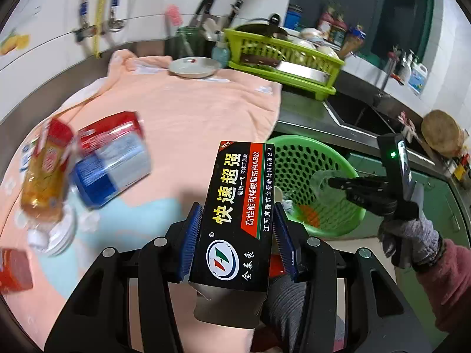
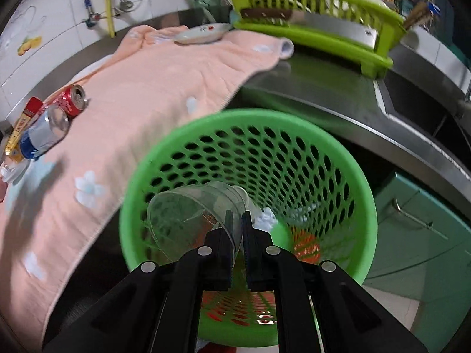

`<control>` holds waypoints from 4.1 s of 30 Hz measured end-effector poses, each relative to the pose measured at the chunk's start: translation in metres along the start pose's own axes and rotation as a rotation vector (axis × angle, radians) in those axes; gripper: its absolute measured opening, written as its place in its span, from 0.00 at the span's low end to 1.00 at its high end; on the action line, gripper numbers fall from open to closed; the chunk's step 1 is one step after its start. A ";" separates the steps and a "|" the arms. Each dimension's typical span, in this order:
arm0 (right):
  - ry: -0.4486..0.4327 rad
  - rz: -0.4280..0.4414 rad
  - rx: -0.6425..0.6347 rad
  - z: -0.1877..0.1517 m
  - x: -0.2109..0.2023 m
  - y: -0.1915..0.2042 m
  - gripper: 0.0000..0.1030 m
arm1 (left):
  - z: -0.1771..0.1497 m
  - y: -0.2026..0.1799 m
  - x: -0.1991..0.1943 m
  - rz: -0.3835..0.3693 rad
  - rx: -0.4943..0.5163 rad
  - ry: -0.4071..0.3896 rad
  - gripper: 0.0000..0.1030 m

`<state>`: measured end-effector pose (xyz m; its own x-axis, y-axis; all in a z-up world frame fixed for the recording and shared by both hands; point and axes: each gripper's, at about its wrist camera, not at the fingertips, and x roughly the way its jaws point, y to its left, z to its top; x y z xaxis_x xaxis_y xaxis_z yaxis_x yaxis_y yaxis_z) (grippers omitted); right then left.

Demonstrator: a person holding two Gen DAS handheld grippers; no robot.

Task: Collect trash
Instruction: 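Drop the plastic cup into the basket with the right tool while the left tool drops the glue box, then grasp the red paper cup with the left tool while the right tool grasps the juice bottle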

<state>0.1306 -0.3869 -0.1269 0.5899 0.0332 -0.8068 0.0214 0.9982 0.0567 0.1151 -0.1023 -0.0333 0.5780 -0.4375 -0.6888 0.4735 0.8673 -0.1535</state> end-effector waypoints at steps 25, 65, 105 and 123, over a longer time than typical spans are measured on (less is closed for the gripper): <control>-0.157 -0.020 0.133 -0.025 -0.066 -0.081 0.60 | 0.044 -0.119 0.150 -0.144 0.137 0.213 0.47; -0.209 0.188 -0.013 0.006 -0.087 0.033 0.74 | 0.009 0.004 0.035 0.054 -0.087 0.100 0.66; -0.143 0.539 -0.260 0.039 -0.035 0.208 0.78 | -0.103 0.303 -0.109 0.568 -1.380 -0.056 0.78; -0.112 0.577 -0.277 0.071 -0.040 0.255 0.78 | -0.083 0.319 -0.088 0.599 -1.208 -0.007 0.73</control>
<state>0.1692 -0.1376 -0.0383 0.5249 0.5776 -0.6252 -0.5242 0.7981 0.2972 0.1600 0.2332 -0.0803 0.4930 0.0815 -0.8662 -0.7257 0.5876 -0.3578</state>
